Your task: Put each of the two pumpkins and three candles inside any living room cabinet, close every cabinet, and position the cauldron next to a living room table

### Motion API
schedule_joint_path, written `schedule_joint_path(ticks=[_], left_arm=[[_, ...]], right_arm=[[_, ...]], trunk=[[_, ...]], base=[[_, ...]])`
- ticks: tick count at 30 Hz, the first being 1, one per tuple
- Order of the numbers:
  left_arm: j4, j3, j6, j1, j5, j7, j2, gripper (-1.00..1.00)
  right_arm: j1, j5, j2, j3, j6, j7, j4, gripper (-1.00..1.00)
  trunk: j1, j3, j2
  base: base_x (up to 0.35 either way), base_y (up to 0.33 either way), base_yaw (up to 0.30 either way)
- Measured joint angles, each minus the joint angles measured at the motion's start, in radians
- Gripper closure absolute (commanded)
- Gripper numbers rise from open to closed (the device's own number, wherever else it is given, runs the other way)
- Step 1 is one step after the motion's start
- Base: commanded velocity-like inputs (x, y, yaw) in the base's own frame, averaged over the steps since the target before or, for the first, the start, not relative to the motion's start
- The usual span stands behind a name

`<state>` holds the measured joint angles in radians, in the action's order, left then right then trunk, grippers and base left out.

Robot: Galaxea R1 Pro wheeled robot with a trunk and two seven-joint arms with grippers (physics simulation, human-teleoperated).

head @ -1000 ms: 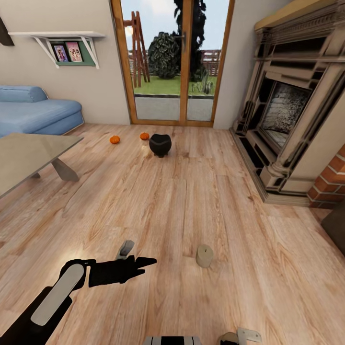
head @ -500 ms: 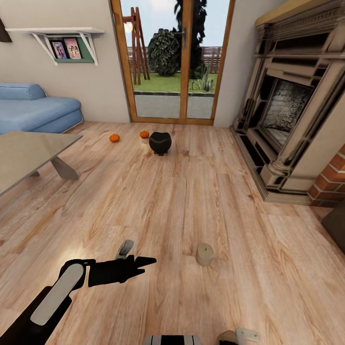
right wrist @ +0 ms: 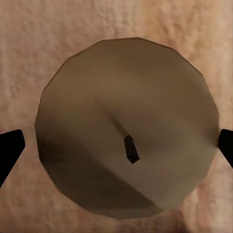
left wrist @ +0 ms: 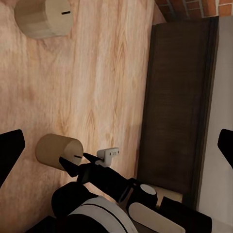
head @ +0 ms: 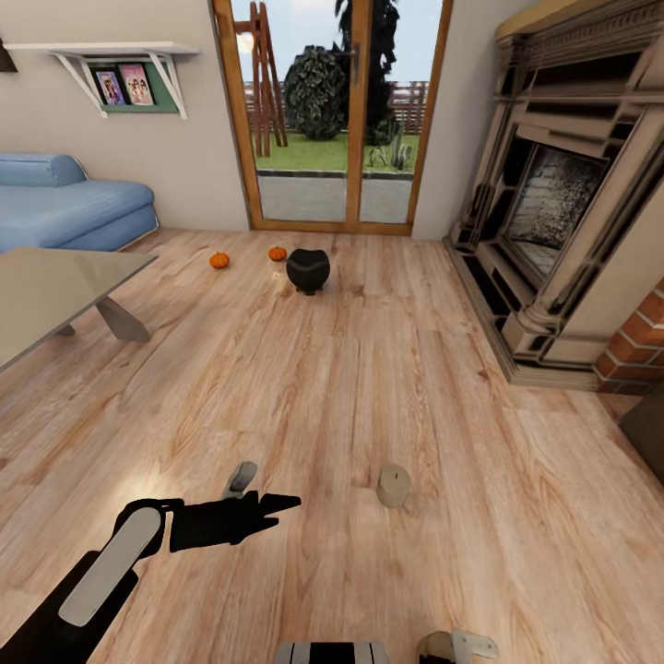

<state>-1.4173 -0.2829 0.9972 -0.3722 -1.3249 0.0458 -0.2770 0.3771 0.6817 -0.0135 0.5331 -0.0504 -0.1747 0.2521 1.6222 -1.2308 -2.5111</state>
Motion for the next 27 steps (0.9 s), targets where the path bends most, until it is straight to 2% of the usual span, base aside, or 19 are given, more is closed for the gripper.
schedule_joint_path(ticks=[8,9,27], left_arm=[[0.0,0.0,0.0,0.0,0.0,0.0,0.0,-1.0],[0.0,0.0,0.0,-0.001,0.0,0.0,0.0,-1.0],[0.0,-0.006,0.0,0.0,0.0,0.0,0.0,-1.0]], right_arm=[[0.0,0.001,0.0,0.0,0.0,0.0,0.0,-1.0],[0.0,0.001,0.0,0.0,0.0,0.0,0.0,1.0],[0.0,0.0,-0.001,-0.001,0.0,-0.001,0.0,1.0]], trunk=[[0.0,0.0,0.0],[0.0,0.0,0.0],[0.0,0.0,0.0]], base=[[0.0,0.0,0.0],[0.0,0.0,0.0],[0.0,0.0,0.0]])
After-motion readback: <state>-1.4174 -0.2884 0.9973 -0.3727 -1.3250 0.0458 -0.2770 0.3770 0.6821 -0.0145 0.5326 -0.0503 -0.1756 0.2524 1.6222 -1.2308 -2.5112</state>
